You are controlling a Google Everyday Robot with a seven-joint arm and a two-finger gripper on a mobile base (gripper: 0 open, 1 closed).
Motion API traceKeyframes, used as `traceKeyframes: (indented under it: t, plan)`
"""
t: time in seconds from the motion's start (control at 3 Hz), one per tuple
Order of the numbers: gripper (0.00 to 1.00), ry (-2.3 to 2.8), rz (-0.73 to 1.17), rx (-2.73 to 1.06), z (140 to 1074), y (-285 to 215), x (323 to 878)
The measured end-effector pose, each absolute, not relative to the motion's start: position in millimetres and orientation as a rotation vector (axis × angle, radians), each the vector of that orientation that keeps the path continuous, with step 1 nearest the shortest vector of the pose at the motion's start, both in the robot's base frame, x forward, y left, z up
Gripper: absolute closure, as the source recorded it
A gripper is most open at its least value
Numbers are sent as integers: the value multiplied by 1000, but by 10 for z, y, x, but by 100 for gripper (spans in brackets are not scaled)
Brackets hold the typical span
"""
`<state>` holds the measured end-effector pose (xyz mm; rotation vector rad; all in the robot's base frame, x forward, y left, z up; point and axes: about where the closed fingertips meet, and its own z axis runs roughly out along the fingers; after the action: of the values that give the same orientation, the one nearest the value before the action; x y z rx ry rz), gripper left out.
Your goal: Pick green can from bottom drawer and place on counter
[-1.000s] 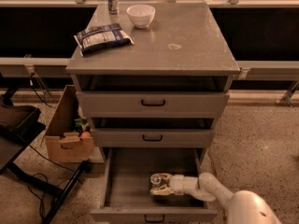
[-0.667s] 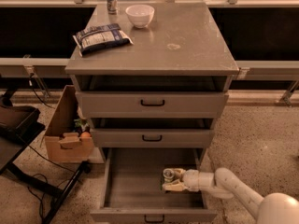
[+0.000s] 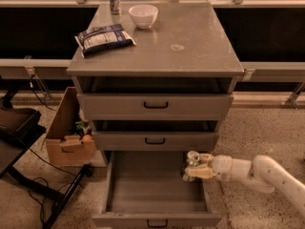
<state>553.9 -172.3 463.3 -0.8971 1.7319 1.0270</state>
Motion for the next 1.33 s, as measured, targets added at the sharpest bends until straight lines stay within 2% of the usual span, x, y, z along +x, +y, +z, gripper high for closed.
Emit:
traceKeyframes:
  t: [0.67, 1.0, 1.33]
  plan:
    - [100, 1666, 851, -796, 6937, -2711, 6230]
    - [100, 1687, 780, -781, 7635, -2937, 6392]
    - [100, 1719, 708, -790, 7982, -3043, 6294]
